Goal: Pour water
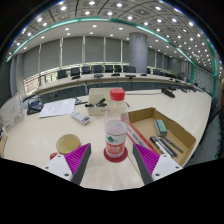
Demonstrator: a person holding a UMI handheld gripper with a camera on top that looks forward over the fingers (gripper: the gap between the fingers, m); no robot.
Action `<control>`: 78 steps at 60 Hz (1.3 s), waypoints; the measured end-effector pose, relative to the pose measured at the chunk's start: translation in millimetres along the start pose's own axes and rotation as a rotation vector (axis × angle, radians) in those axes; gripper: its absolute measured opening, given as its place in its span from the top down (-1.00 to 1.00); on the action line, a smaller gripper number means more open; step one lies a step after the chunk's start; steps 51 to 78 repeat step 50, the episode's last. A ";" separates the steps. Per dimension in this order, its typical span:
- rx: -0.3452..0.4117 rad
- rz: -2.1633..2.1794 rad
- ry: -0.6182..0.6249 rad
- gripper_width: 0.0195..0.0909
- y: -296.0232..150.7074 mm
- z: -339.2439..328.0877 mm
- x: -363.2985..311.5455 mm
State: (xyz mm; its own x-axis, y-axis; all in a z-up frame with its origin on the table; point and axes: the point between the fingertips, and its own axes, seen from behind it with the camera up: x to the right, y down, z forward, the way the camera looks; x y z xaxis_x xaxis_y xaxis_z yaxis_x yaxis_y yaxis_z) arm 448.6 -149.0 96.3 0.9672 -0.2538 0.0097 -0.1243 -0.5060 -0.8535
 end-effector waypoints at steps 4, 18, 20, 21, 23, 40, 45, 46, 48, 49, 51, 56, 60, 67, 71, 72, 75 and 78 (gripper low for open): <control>-0.047 0.016 -0.011 -0.86 4.0 -32.3 -12.5; -0.129 -0.050 -0.012 -0.86 18.1 -154.2 -37.6; -0.127 -0.056 -0.020 -0.86 18.4 -169.7 -41.7; -0.126 -0.058 -0.023 -0.86 18.7 -176.8 -43.2; -0.127 -0.066 -0.031 -0.86 17.7 -185.9 -46.0; -0.131 -0.125 -0.082 -0.86 34.1 -256.9 -64.1; -0.123 -0.133 -0.090 -0.86 35.9 -267.0 -67.4; -0.122 -0.130 -0.095 -0.86 35.6 -269.3 -68.8; -0.128 -0.122 -0.101 -0.86 36.0 -272.7 -70.5; -0.132 -0.118 -0.102 -0.86 36.7 -274.2 -71.2; -0.134 -0.114 -0.101 -0.86 37.1 -275.8 -71.7; -0.134 -0.114 -0.101 -0.86 37.1 -275.8 -71.7; -0.134 -0.114 -0.101 -0.86 37.1 -275.8 -71.7; -0.134 -0.114 -0.101 -0.86 37.1 -275.8 -71.7; -0.134 -0.114 -0.101 -0.86 37.1 -275.8 -71.7; -0.134 -0.114 -0.101 -0.86 37.1 -275.8 -71.7; -0.134 -0.114 -0.101 -0.86 37.1 -275.8 -71.7; -0.134 -0.114 -0.101 -0.86 37.1 -275.8 -71.7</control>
